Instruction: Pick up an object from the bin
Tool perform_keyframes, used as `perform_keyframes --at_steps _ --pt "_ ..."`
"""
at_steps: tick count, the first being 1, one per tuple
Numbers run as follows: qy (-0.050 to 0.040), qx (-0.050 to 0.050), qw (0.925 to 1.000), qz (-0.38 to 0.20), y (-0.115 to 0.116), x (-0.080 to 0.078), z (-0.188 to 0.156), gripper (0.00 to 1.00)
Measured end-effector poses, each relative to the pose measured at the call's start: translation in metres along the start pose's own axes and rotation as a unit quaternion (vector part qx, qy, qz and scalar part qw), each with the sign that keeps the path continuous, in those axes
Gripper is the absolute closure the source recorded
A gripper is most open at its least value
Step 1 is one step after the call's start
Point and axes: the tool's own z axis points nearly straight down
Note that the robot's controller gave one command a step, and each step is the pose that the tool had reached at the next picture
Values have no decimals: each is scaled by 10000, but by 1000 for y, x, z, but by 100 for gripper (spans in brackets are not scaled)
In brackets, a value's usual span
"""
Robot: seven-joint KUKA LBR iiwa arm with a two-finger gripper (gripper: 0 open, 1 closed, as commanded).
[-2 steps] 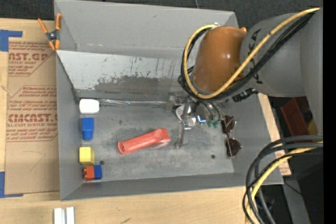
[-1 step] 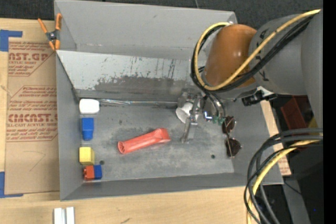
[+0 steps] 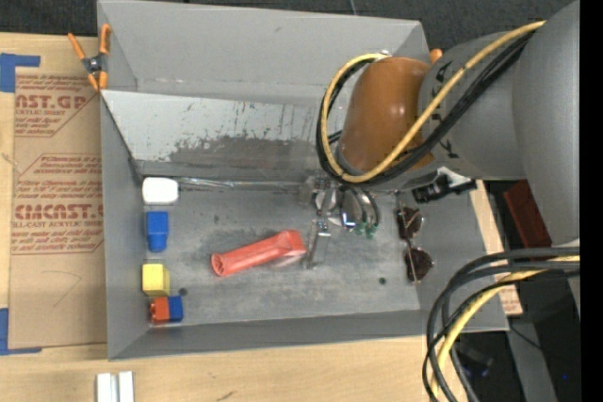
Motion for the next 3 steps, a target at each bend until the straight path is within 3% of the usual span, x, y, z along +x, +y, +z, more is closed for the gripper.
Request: perform_keyframes --at_steps 1,2,3 --pt "-10 -11 9916 -1294 44 5 30 0" --pt "10 -3 9990 -453 51 33 53 100" --pt "10 -3 9990 -454 51 33 53 100"
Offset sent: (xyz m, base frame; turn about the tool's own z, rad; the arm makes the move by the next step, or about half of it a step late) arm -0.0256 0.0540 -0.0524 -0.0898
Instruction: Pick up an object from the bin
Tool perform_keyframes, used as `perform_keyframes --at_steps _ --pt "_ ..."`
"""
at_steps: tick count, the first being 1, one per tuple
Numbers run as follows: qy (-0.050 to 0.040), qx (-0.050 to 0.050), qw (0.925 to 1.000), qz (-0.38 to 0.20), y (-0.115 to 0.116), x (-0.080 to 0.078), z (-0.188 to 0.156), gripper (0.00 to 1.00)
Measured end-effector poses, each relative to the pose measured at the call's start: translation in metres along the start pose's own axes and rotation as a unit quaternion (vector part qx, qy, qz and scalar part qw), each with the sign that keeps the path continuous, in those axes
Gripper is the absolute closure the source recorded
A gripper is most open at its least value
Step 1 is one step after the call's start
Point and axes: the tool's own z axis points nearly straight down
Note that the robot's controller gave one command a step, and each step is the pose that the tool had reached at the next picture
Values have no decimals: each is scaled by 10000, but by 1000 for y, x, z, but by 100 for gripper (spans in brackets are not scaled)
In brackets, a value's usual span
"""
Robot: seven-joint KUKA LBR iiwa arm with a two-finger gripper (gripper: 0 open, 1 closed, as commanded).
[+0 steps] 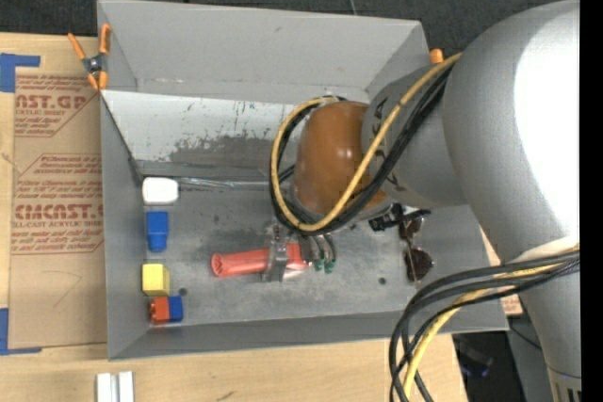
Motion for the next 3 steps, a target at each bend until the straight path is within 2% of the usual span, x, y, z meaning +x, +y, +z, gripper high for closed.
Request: perform_keyframes --at_steps 3 --pt "-4 -3 10000 -1 0 0 -11 100"
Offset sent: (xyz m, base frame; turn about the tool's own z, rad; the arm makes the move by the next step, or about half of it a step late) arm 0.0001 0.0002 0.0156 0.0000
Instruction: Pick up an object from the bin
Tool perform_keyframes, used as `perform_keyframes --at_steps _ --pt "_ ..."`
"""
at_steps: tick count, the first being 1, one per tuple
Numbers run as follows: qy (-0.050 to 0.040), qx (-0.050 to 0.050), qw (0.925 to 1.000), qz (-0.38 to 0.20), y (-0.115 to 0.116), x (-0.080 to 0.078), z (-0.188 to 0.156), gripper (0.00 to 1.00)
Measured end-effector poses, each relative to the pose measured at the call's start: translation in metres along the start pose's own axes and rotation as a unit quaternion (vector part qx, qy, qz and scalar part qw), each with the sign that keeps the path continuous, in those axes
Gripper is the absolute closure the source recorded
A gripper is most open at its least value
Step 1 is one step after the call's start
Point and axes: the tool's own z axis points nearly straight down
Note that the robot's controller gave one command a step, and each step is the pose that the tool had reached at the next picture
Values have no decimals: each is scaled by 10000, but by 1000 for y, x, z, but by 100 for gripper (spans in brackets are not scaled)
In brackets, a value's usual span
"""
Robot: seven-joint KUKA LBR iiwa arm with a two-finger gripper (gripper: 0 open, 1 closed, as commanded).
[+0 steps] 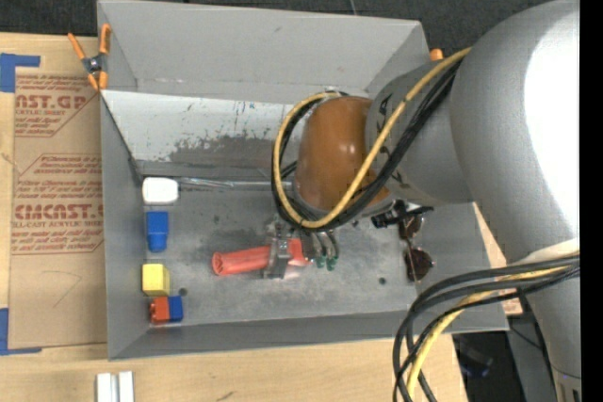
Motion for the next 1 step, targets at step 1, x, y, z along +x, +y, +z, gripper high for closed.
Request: perform_keyframes --at_steps 1 --pt "21 3 10000 0 0 1 -5 100"
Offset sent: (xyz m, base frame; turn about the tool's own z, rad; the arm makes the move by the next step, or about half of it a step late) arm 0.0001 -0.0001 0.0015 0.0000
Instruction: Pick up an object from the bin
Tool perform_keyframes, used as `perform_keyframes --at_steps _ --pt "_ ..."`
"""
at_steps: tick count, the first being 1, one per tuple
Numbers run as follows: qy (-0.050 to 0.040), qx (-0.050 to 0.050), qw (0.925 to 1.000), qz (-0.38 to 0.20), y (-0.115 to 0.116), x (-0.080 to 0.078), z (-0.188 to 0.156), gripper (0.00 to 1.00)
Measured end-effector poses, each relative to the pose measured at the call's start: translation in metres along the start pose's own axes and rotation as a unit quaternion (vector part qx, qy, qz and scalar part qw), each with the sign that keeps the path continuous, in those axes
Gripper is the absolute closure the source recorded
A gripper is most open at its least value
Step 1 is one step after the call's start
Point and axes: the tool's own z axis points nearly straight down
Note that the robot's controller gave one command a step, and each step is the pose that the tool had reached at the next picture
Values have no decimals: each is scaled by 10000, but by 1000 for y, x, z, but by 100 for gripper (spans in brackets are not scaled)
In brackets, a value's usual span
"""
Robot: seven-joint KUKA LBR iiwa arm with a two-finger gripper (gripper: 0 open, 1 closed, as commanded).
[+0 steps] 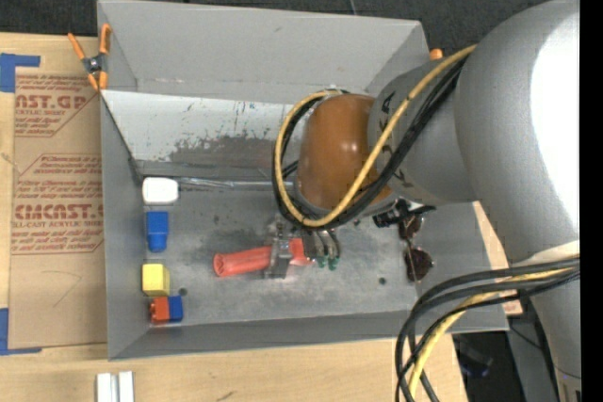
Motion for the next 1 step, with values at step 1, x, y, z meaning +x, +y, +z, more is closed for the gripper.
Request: perform_keyframes --at_steps 1 --pt "30 5 10000 -1 0 2 -20 100"
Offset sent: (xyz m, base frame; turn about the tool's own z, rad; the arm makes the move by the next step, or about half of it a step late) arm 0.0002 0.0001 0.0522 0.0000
